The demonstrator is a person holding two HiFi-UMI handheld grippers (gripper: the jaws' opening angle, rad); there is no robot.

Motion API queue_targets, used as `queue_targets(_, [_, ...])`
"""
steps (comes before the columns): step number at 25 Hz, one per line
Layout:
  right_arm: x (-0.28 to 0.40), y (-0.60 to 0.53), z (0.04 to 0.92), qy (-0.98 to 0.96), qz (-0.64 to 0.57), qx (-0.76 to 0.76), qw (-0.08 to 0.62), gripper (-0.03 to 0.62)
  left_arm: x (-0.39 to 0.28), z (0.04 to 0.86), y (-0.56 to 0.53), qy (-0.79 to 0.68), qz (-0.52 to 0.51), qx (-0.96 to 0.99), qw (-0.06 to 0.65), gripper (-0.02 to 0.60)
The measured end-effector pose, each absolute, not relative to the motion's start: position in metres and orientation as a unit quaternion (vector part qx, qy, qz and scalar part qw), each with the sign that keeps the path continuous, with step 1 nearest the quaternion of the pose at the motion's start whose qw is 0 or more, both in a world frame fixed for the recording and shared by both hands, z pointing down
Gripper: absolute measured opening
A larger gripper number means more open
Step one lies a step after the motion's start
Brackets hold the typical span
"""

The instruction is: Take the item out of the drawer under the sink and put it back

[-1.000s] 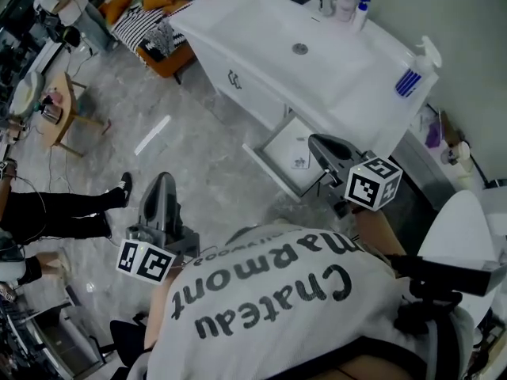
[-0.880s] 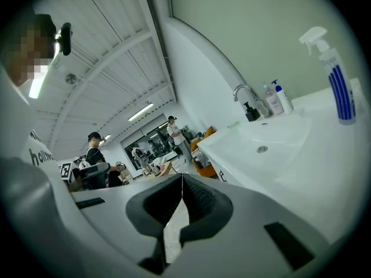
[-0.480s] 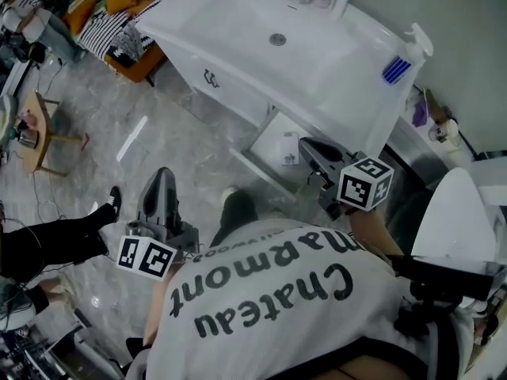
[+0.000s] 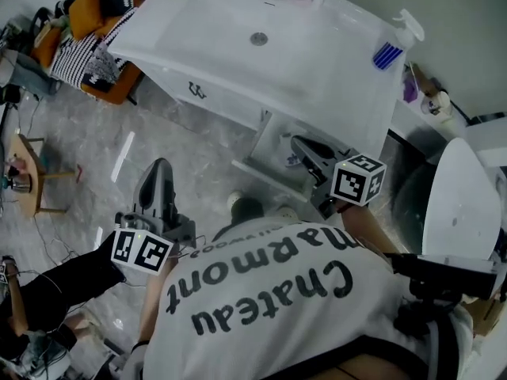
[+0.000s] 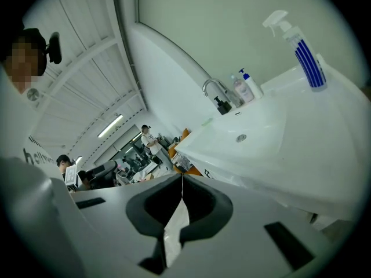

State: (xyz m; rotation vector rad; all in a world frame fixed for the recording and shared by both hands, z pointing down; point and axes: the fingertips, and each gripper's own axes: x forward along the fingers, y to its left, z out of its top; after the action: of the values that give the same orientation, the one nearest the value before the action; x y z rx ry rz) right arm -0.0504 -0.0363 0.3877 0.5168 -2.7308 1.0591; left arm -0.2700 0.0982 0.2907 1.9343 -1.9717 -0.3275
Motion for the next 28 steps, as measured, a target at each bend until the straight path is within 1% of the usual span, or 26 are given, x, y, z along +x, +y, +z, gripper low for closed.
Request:
queue_targets(7, [-0.061, -0.048, 0.397, -0.899, 0.374, 0.22, 0.068, 0.011, -0.289, 0.299, 0.063, -0.658, -0.104, 0.719, 0.199, 0.008])
queue_targets(14, [-0.062, -0.045, 0.416, -0.879, 0.398, 0.256, 0.056, 0.011, -0.278, 0.321, 0.042, -0.605, -0.071, 0.76, 0.229, 0.008])
queue_targets(20, [-0.057, -0.044, 0.439, -0.865, 0.402, 0.293, 0.064, 0.009, -0.264, 0.344, 0.026, -0.564, -0.052, 0.783, 0.257, 0.008])
queue_targets(28, [-0.069, -0.041, 0.483, -0.84, 0.418, 0.337, 0.085, 0.009, -0.283, 0.372, 0.018, -0.524, -0.02, 0.805, 0.276, 0.009])
